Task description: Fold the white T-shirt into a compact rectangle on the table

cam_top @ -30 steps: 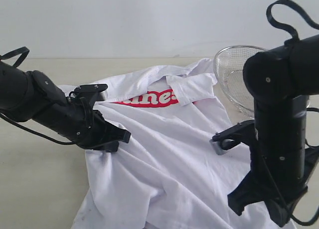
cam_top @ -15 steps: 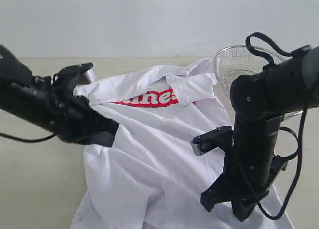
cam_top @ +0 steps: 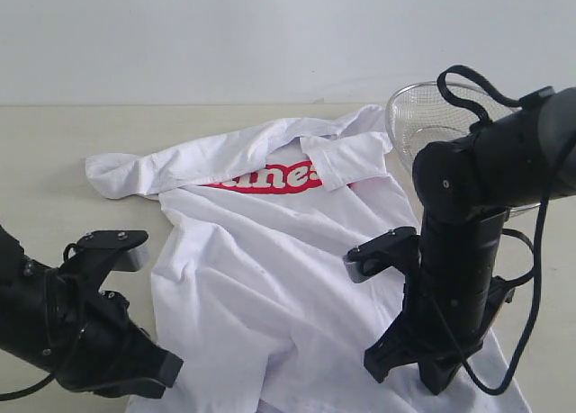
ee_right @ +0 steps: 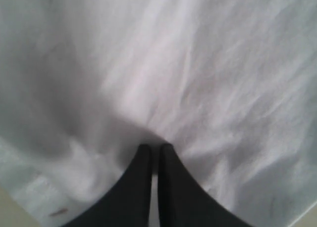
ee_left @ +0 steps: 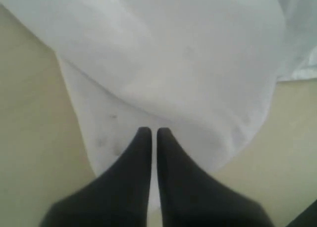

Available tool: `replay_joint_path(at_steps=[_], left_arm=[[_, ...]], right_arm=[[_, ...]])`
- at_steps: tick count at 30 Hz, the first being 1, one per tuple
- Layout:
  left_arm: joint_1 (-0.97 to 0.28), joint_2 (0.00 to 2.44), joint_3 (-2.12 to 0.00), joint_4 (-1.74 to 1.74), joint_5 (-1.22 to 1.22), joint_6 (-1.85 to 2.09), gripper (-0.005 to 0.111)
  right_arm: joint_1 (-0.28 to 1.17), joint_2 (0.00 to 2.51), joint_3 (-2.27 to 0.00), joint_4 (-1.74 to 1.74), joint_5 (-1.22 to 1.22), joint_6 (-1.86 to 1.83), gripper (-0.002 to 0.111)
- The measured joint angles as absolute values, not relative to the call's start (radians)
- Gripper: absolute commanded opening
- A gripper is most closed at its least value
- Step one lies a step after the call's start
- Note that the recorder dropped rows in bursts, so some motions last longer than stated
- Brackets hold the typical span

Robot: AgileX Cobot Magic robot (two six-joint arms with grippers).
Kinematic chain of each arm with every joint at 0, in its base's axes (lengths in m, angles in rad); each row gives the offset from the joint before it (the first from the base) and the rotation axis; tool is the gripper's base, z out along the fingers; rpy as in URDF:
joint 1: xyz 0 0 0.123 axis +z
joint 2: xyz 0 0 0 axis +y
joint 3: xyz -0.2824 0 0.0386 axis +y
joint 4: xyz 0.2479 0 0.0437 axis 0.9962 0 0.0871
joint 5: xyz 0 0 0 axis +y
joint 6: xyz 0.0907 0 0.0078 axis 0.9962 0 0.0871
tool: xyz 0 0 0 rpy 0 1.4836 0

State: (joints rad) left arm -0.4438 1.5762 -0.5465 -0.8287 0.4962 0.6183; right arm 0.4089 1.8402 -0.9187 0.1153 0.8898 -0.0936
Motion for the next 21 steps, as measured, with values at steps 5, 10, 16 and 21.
replay_joint_path(at_steps=[5,10,16,21], left_arm=[[-0.444,1.619,-0.541,-0.823,0.477,0.595,0.005],[-0.444,1.678,-0.541,-0.780,0.462,0.539,0.005],[-0.447,1.667,-0.551,-0.467,0.509,0.176,0.005],[-0.447,1.565,-0.472,-0.187,0.588,-0.116,0.005]], right_arm=[[0.409,1.842,-0.919,0.113,0.890,-0.096,0.000],[0.409,1.842,-0.919,0.103,0.900,-0.096,0.000],[0.409,1.843,-0.919,0.092,0.900,-0.098,0.000],[0.409,1.843,-0.919,0.088,0.910,-0.124,0.000]])
